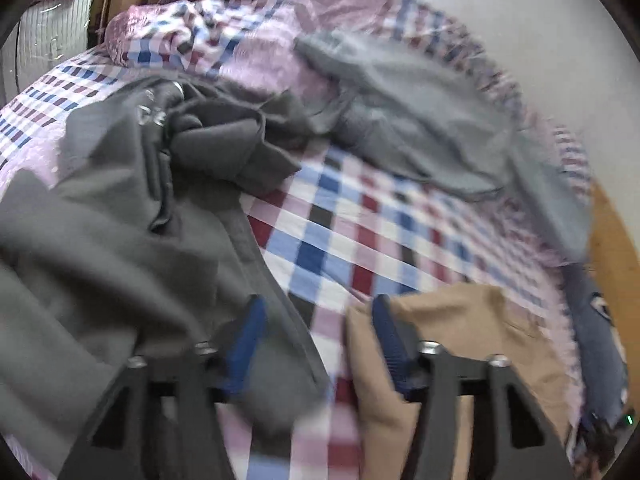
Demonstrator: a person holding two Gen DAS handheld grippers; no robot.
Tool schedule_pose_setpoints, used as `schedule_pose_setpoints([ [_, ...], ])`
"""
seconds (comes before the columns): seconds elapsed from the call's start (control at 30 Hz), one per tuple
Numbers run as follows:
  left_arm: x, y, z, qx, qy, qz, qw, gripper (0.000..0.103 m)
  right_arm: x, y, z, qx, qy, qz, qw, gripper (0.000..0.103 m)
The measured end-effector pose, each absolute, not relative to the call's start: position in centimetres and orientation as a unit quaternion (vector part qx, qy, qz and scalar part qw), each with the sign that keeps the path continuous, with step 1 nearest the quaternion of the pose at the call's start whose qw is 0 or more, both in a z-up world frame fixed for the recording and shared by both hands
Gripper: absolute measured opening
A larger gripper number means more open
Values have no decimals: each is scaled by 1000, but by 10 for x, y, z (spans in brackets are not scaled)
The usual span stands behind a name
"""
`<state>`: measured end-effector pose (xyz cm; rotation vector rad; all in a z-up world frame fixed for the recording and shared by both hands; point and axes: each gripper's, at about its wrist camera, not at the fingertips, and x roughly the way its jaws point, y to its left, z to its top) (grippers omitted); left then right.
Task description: Fold clothes
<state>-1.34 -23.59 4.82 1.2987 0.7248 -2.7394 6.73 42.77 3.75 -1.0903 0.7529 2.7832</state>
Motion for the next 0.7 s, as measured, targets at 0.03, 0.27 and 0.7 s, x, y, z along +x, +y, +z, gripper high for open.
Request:
schedule_pose_setpoints([
  [0.03, 1, -235, 50, 416, 234, -879, 2, 64, 69, 424, 39, -352, 242, 904, 27, 43],
  [0.27, 109, -241, 58, 422, 266, -866, -44, 64, 90, 386, 59, -333, 208, 920, -13, 43],
  [0.7, 224, -251, 41, 404, 401, -820, -56, 64, 142, 292, 66, -335, 166, 922, -97, 46],
])
